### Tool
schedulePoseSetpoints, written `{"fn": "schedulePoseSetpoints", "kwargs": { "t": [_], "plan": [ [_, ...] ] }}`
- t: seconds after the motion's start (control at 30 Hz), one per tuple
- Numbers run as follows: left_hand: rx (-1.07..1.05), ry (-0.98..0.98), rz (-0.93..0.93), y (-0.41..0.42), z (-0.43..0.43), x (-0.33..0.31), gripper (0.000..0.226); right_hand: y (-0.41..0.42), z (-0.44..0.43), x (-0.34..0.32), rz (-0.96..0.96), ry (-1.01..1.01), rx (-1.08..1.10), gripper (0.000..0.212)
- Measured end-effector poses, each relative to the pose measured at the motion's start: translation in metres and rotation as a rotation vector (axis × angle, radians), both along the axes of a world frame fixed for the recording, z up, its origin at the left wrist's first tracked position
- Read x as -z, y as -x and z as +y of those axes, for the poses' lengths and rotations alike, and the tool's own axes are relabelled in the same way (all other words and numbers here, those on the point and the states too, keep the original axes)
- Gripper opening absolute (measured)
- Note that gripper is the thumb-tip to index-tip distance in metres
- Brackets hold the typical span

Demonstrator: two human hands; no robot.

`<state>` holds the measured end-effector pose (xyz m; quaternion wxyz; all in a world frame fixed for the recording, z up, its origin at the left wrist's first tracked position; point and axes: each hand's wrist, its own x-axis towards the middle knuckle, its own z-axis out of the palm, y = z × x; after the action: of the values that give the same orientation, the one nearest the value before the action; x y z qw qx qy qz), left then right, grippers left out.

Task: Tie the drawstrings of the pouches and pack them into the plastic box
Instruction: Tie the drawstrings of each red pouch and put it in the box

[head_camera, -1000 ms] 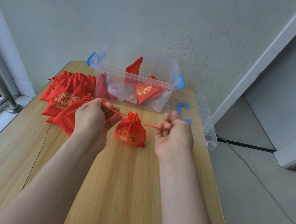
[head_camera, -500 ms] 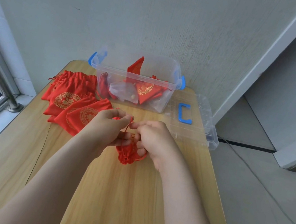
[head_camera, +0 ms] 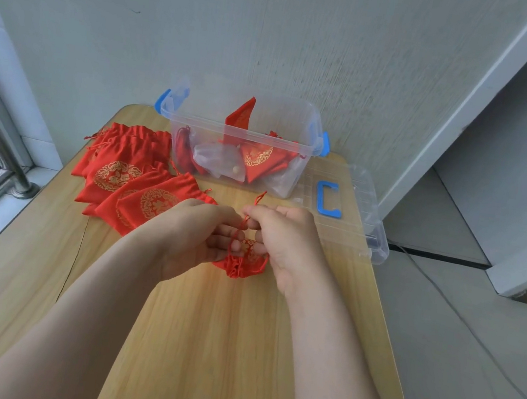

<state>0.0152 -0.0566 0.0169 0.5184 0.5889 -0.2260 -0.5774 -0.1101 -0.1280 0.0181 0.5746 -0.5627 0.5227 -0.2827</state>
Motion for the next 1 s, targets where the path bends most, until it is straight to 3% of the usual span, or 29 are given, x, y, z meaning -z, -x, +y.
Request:
{"fn": "schedulePoseSetpoints", "kwargs": {
  "t": [0.23, 0.43, 0.57, 0.67, 1.0],
  "plan": [
    [0.103, 0.016, -0.055, -0.006, 0.002, 0.006, 0.033, 0.001, -0.003, 0.003, -0.019, -0.005, 0.047, 0.015],
    [0.106, 0.004, -0.099, -0.003, 0.002, 0.006, 0.018, 0.007, -0.002, -0.006, -0.014, -0.031, 0.107, 0.013],
    [0.100, -0.026, -0.166, 0.001, 0.001, 0.005, 0.018, 0.016, -0.002, -0.020, -0.031, 0.020, 0.152, 0.024],
    [0.171, -0.030, -0.214, 0.000, 0.002, 0.005, 0.021, 0.020, -0.003, -0.022, -0.047, 0.075, 0.054, 0.034],
    [0.314, 0.046, -0.305, -0.004, 0.009, 0.002, 0.019, 0.029, -0.005, -0.014, -0.073, 0.059, -0.132, 0.017]
  ]
}}
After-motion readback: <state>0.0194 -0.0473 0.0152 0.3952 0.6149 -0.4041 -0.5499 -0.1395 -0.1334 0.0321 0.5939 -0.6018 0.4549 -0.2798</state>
